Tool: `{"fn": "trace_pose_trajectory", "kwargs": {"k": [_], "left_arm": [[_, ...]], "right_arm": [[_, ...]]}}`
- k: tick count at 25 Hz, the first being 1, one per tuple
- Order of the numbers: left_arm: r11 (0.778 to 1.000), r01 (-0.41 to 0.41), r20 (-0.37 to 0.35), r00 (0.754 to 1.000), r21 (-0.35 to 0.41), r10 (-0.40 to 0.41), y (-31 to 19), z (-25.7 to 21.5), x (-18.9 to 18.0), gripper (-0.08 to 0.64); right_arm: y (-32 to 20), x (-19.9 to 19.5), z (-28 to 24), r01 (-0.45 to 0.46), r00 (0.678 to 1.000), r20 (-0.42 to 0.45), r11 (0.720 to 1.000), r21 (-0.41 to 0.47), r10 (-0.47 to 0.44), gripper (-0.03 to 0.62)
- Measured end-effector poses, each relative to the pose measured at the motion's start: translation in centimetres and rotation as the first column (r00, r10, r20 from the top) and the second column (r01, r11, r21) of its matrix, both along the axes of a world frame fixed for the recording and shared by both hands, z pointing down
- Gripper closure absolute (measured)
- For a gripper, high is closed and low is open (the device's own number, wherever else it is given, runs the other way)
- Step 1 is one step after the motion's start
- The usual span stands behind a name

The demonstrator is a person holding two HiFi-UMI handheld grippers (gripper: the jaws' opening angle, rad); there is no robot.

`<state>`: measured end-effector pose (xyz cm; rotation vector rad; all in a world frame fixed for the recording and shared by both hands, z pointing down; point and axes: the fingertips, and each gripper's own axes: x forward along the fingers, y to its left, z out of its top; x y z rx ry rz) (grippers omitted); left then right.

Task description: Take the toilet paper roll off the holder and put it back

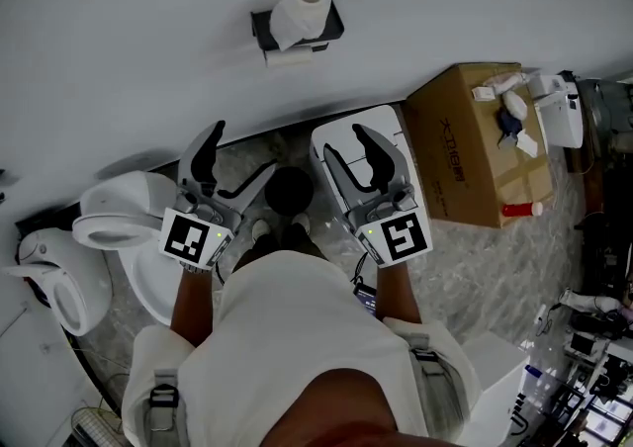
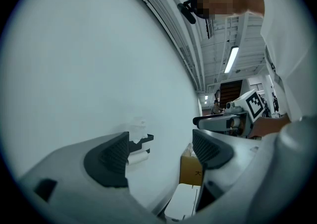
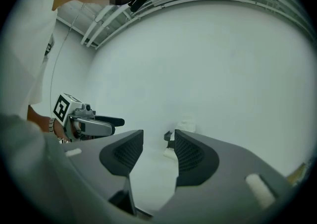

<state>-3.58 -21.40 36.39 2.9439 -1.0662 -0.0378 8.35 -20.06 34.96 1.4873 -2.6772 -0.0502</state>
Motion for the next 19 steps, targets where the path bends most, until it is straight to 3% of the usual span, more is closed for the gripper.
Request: {"fn": "trace_pose_trajectory", "kwargs": {"k": [19], "left_arm": [[1.0, -0.008, 0.0, 1.0, -0.001, 0.008, 0.07, 0.2, 0.53, 0.172]], "right_arm": [[0.04, -0.06, 0.72, 0.008, 1.0, -0.011, 1.0, -0.013, -0.008, 0.417]]}}
